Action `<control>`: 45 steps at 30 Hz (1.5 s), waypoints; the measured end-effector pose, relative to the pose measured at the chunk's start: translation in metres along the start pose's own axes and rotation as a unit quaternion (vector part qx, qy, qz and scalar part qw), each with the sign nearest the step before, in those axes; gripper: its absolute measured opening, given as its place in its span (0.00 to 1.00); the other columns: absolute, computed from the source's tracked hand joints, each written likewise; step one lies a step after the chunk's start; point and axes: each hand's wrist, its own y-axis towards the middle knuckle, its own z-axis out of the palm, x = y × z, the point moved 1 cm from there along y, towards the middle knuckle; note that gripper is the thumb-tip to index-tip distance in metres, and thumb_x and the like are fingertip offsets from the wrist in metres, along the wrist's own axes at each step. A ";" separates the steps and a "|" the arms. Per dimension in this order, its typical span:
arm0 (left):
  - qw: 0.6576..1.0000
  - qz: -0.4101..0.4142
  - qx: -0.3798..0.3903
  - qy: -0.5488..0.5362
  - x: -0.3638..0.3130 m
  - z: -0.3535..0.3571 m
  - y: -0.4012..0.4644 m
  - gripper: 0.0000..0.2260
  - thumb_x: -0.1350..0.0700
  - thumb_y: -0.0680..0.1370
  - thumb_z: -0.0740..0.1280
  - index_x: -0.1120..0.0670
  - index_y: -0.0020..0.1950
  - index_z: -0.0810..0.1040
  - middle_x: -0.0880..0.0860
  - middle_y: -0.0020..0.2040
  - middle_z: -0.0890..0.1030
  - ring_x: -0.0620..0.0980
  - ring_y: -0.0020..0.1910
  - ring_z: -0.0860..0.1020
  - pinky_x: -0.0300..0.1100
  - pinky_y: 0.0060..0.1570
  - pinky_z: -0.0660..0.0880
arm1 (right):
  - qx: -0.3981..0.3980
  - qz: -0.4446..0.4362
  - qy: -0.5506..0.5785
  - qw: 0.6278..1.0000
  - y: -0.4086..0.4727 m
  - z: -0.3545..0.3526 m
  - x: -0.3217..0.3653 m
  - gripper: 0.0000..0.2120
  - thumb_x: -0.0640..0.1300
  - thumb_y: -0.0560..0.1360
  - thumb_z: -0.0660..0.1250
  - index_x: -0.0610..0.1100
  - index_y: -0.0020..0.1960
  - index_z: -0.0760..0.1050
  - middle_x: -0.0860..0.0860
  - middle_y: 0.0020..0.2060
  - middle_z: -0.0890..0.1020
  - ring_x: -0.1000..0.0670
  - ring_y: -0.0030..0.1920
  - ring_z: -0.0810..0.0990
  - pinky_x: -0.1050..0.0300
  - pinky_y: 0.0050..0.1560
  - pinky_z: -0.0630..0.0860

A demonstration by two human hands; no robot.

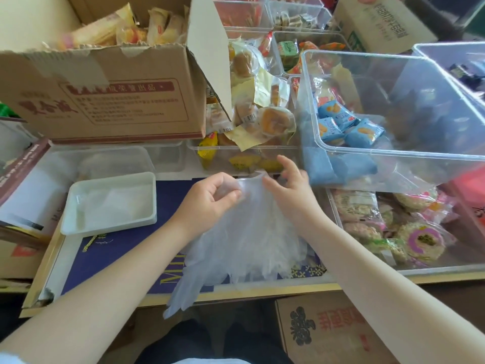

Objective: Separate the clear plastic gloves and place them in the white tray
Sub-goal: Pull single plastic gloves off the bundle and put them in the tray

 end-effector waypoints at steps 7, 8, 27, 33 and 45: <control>0.990 0.021 0.113 0.077 -0.011 -0.014 0.010 0.04 0.52 0.76 0.67 0.43 0.42 0.78 0.47 0.39 0.81 0.56 0.38 0.76 0.44 0.40 0.71 | 0.159 -0.327 -0.295 0.884 0.008 -0.003 0.016 0.23 0.58 0.74 0.64 0.46 0.63 0.73 0.48 0.60 0.77 0.46 0.67 0.68 0.49 0.69 0.55; 0.990 0.028 0.114 0.082 -0.014 -0.015 0.010 0.07 0.54 0.77 0.67 0.42 0.42 0.78 0.47 0.40 0.81 0.55 0.38 0.75 0.42 0.39 0.70 | 0.180 -0.322 -0.303 0.879 0.010 -0.001 0.018 0.16 0.54 0.75 0.65 0.44 0.56 0.74 0.47 0.51 0.80 0.45 0.57 0.74 0.52 0.62 0.63; 0.977 -0.049 0.104 0.178 0.012 -0.048 0.001 0.07 0.55 0.78 0.65 0.42 0.42 0.75 0.46 0.39 0.78 0.38 0.36 0.72 0.38 0.42 0.69 | 0.266 -0.113 -0.096 0.952 0.025 -0.010 0.023 0.11 0.44 0.69 0.74 0.39 0.46 0.78 0.42 0.43 0.83 0.41 0.43 0.82 0.44 0.46 0.79; 0.983 -0.067 0.138 0.099 0.014 -0.052 -0.004 0.11 0.62 0.76 0.66 0.44 0.47 0.77 0.44 0.47 0.81 0.36 0.46 0.77 0.35 0.53 0.72 | 0.296 -0.096 -0.108 0.944 0.023 -0.008 0.027 0.12 0.42 0.68 0.75 0.48 0.30 0.75 0.59 0.22 0.76 0.61 0.23 0.71 0.72 0.26 0.66; 0.955 -0.248 -0.020 -0.160 0.072 -0.050 -0.013 0.05 0.64 0.76 0.66 0.55 0.43 0.77 0.49 0.35 0.80 0.45 0.33 0.77 0.33 0.35 0.76 | 0.248 0.039 -0.166 0.954 0.054 0.024 -0.012 0.09 0.45 0.68 0.75 0.41 0.42 0.78 0.50 0.32 0.81 0.51 0.32 0.80 0.67 0.30 0.74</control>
